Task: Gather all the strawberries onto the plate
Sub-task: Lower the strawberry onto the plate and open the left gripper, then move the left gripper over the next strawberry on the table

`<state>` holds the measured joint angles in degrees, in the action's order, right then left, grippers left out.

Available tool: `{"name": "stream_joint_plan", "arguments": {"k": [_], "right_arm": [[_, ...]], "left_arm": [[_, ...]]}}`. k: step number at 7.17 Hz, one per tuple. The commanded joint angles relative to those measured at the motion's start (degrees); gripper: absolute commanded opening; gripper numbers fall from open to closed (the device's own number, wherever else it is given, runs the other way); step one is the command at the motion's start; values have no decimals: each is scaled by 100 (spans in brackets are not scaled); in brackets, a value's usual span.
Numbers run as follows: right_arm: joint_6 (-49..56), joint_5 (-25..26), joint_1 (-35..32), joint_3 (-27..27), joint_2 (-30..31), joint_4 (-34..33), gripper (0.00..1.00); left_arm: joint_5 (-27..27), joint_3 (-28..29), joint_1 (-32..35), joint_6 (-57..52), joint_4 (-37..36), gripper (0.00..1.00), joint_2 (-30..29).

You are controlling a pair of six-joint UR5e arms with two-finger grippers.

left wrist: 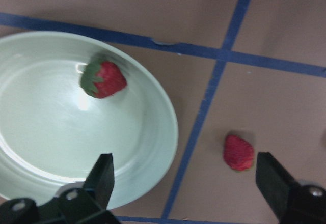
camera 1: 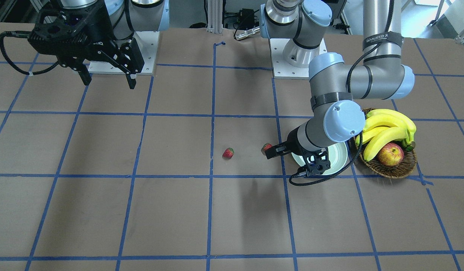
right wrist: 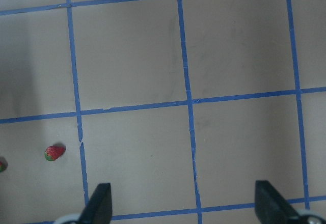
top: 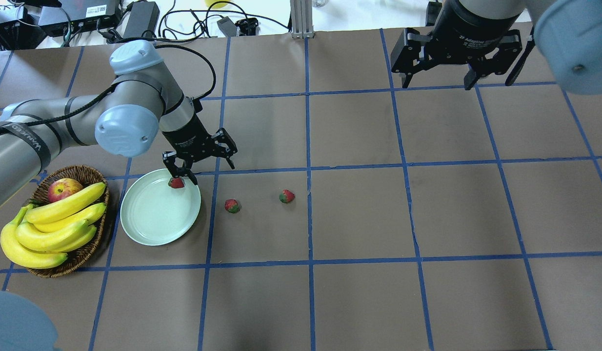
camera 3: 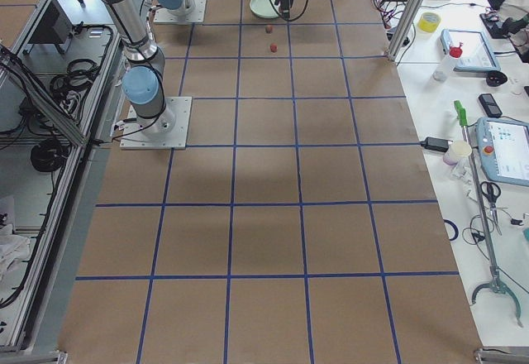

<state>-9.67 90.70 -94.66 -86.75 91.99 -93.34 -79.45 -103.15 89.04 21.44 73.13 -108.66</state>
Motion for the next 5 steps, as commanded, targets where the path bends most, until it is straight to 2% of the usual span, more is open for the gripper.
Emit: {"name": "stream_joint_plan", "arguments": {"k": [1, 2, 5], "right_arm": [[0, 0, 0, 0, 3, 0, 100], [0, 0, 0, 0, 3, 0, 100], [0, 0, 0, 0, -6, 0, 100]], "left_arm": [[245, -318, 174, 1016, -105, 100, -67], [237, -502, 270, 1134, -193, 100, -67], [175, -583, 271, 1179, -203, 100, -207]]}}
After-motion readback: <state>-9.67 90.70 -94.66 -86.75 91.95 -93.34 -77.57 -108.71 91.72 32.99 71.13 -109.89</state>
